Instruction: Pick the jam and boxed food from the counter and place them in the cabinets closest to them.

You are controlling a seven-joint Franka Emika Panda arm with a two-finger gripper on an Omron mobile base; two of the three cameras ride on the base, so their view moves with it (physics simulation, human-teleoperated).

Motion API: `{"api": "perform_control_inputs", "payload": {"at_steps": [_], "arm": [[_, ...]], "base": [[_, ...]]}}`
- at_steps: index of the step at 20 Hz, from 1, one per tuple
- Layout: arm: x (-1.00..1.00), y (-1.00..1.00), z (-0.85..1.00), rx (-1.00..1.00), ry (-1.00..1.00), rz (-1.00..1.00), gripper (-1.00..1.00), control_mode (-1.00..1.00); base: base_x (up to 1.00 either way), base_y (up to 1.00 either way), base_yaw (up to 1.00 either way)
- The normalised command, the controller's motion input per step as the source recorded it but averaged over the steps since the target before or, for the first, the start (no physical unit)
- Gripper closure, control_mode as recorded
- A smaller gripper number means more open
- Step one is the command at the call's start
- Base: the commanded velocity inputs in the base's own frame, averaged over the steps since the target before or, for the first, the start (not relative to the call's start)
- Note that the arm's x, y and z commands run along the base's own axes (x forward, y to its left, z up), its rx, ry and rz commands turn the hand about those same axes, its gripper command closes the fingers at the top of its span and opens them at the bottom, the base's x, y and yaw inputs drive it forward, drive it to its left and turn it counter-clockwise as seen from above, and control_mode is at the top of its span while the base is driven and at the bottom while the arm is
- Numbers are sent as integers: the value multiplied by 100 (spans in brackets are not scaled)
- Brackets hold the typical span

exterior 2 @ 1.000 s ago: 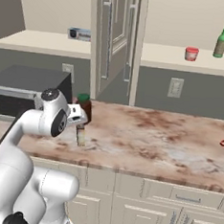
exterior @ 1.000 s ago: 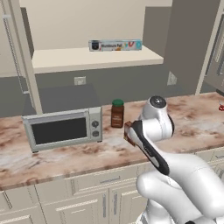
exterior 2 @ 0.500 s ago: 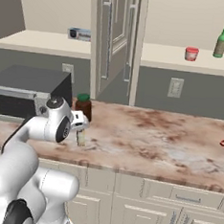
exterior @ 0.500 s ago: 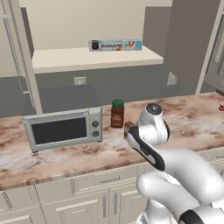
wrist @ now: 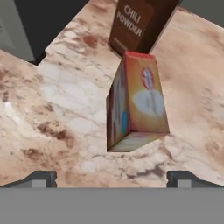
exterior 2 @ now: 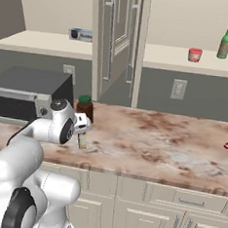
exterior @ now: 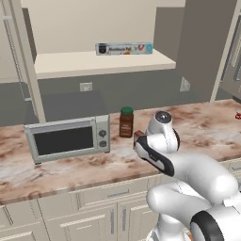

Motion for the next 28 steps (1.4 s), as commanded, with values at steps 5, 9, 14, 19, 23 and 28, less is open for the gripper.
{"api": "perform_control_inputs", "payload": {"at_steps": [5, 9, 14, 19, 23, 28], "arm": [[-3, -15, 37, 1, 3, -12, -100, -100], [-1, -6, 12, 0, 0, -5, -100, -100], [35, 1, 0, 0, 2, 0, -100, -100], [33, 0, -1, 3, 5, 1, -100, -100], [7, 0, -1, 0, 2, 0, -100, -100], [21, 0, -35, 0, 11, 0, -100, -100]], "base": [[0, 0, 0], [0, 0, 0], [0, 0, 0], [0, 0, 0], [0, 0, 0], [0, 0, 0]]}}
